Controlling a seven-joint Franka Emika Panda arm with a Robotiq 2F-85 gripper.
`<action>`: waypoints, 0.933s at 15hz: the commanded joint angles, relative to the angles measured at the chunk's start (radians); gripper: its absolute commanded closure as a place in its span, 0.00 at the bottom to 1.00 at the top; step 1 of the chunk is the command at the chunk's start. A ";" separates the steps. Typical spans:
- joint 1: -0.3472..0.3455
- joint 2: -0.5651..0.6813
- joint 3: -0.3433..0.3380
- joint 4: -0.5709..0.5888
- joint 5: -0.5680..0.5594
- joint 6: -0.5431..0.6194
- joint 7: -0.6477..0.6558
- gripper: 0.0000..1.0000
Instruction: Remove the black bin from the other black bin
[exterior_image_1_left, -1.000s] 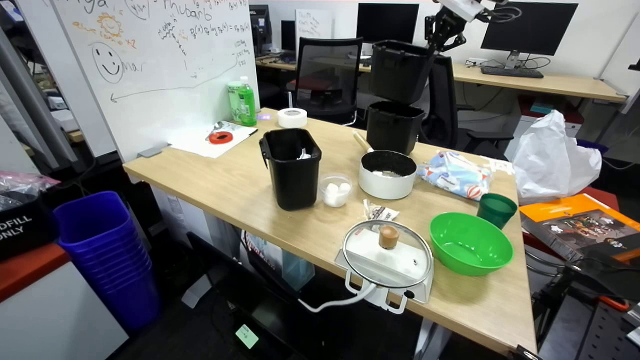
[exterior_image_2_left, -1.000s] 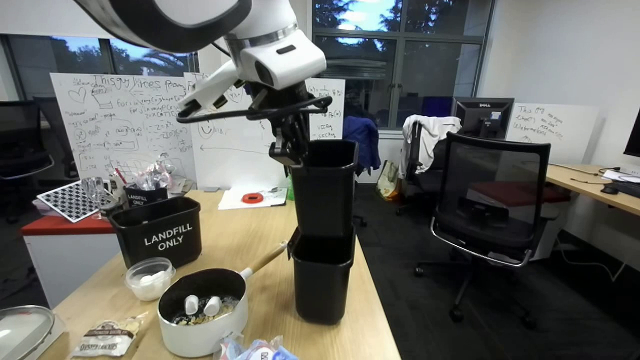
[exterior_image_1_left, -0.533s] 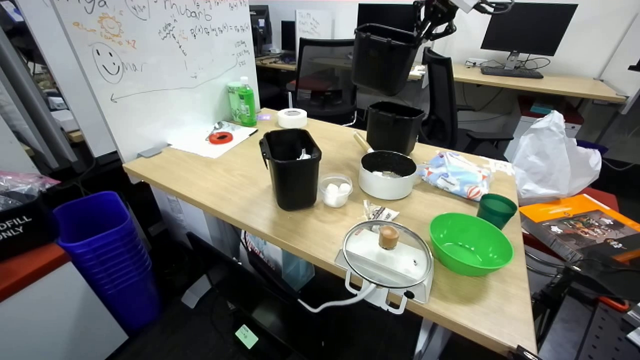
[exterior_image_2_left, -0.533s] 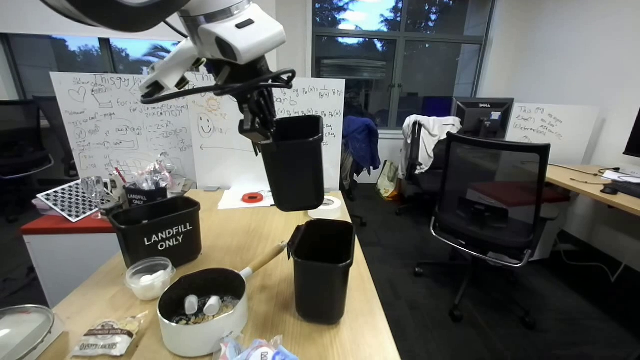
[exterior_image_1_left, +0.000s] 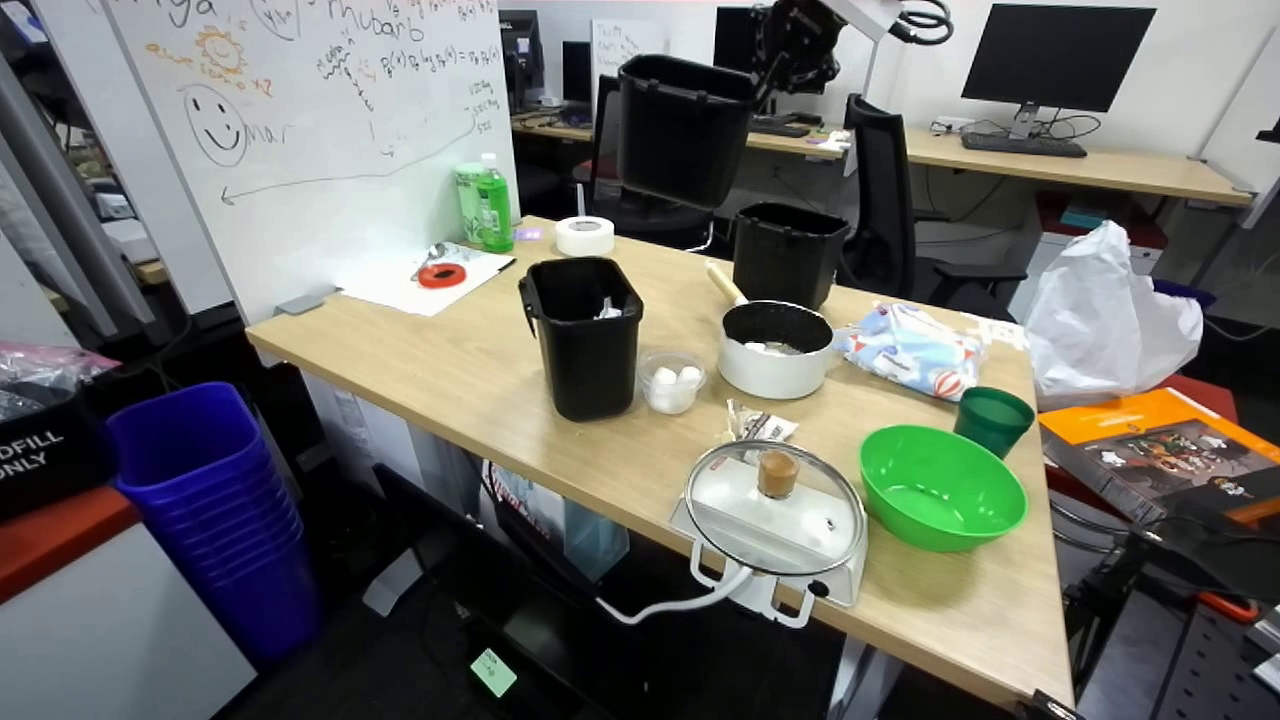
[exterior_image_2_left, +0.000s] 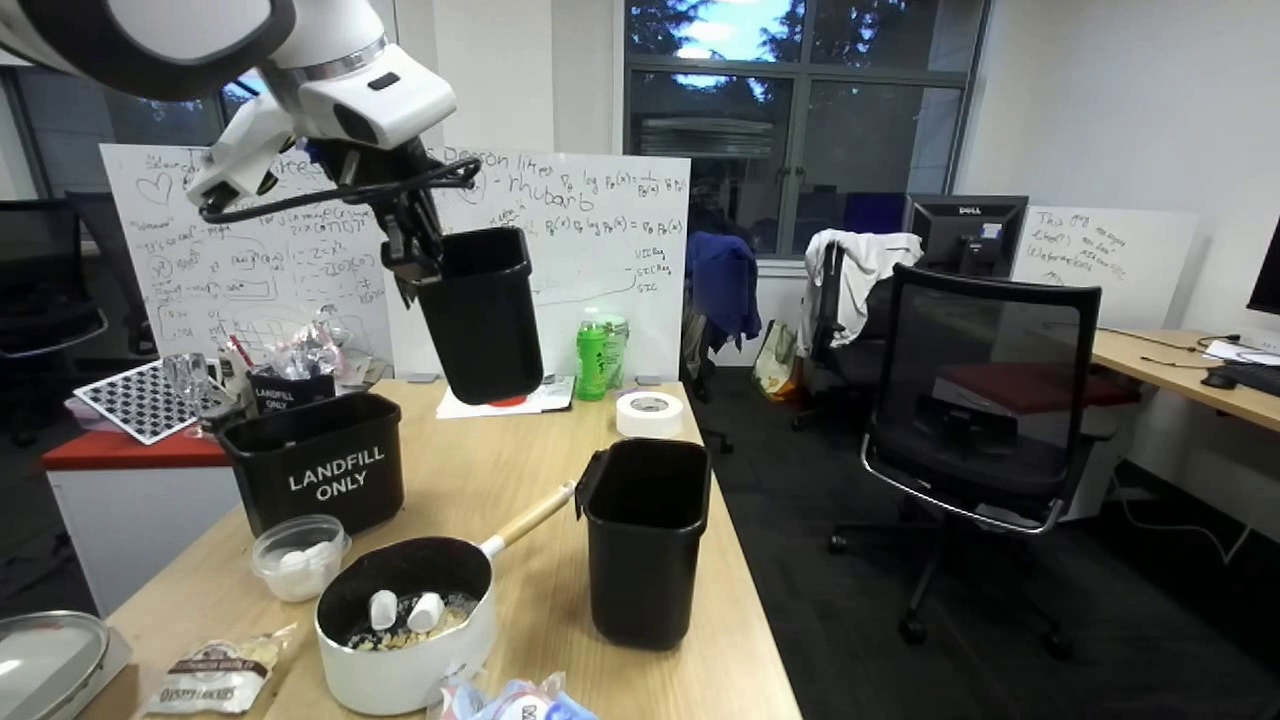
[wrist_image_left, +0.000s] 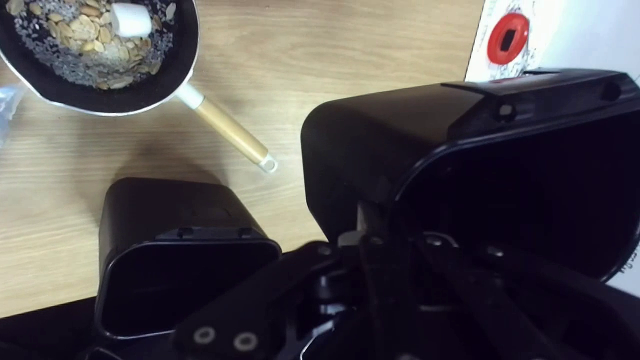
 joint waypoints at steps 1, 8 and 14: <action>0.022 0.028 0.015 0.016 0.000 0.002 -0.026 0.98; 0.076 0.101 0.021 0.076 -0.006 -0.010 0.031 0.98; 0.082 0.238 -0.004 0.214 -0.019 -0.029 0.118 0.98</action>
